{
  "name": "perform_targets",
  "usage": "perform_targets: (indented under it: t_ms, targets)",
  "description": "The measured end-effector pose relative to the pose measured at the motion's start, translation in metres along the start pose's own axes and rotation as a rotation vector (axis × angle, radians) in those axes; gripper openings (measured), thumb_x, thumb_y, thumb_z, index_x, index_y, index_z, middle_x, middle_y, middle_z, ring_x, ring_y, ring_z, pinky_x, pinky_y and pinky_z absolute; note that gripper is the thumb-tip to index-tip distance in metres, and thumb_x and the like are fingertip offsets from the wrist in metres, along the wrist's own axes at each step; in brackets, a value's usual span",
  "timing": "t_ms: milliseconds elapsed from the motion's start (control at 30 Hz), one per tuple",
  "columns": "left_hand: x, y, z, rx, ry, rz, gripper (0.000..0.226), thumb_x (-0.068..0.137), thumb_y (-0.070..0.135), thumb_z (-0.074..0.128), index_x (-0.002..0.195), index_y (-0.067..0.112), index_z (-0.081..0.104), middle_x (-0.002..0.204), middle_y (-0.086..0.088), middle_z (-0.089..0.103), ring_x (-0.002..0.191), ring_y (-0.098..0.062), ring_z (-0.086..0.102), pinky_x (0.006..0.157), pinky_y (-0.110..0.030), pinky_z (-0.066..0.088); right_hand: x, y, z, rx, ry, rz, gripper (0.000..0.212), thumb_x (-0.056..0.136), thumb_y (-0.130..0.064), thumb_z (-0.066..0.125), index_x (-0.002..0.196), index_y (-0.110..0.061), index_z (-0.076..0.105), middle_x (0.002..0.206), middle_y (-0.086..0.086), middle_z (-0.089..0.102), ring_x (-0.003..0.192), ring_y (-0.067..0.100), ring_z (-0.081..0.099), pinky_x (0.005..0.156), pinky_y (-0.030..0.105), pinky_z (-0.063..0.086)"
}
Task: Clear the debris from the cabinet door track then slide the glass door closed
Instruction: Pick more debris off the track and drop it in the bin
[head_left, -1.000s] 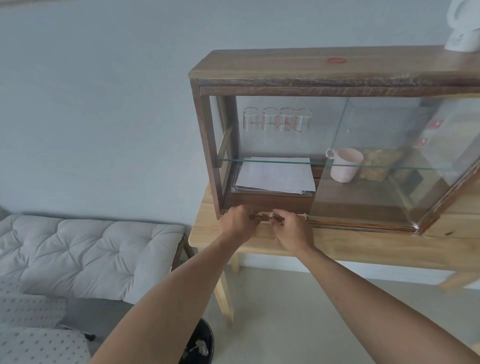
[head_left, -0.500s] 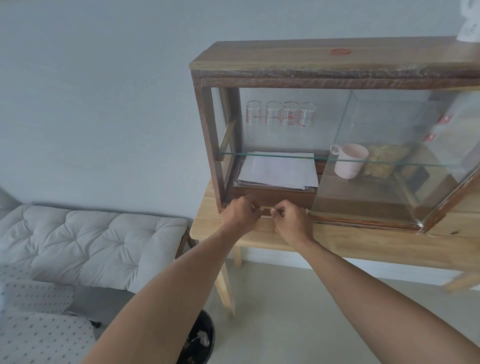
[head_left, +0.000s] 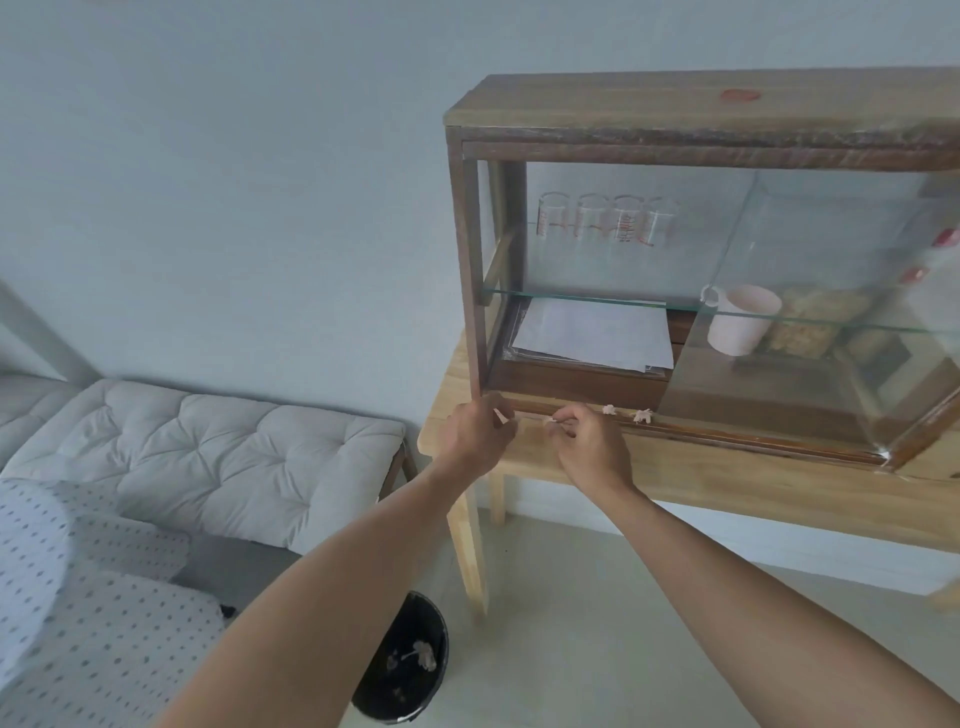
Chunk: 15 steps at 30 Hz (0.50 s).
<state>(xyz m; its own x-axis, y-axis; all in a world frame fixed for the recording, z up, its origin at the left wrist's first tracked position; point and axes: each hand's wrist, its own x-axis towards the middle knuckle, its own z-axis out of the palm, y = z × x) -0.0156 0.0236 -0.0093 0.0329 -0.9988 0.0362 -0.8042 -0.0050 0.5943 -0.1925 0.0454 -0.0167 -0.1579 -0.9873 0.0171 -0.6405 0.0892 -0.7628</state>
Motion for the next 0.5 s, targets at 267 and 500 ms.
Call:
perform_targets:
  t_ms: [267, 500]
  targets:
    - [-0.03, -0.061, -0.026, -0.014, 0.013, -0.09, 0.008, 0.097, 0.043, 0.065, 0.099, 0.035, 0.067, 0.081, 0.016, 0.069, 0.078, -0.014, 0.067, 0.071, -0.035, 0.058, -0.024, -0.03, 0.041, -0.015, -0.099, -0.062, 0.012, 0.1, -0.042, 0.066, 0.099, -0.031, 0.069, 0.066, -0.002, 0.075, 0.062, 0.023, 0.071, 0.065, 0.039, 0.058]
    - [-0.064, -0.125, -0.048, -0.004, 0.105, -0.202, 0.014, 0.098, 0.042, 0.067, 0.103, 0.029, 0.071, 0.089, 0.012, 0.07, 0.084, -0.015, 0.064, 0.061, -0.03, 0.044, -0.045, -0.05, 0.09, -0.029, -0.214, -0.12, 0.013, 0.1, -0.042, 0.066, 0.092, -0.031, 0.067, 0.059, -0.008, 0.071, 0.062, 0.016, 0.071, 0.063, 0.033, 0.052]
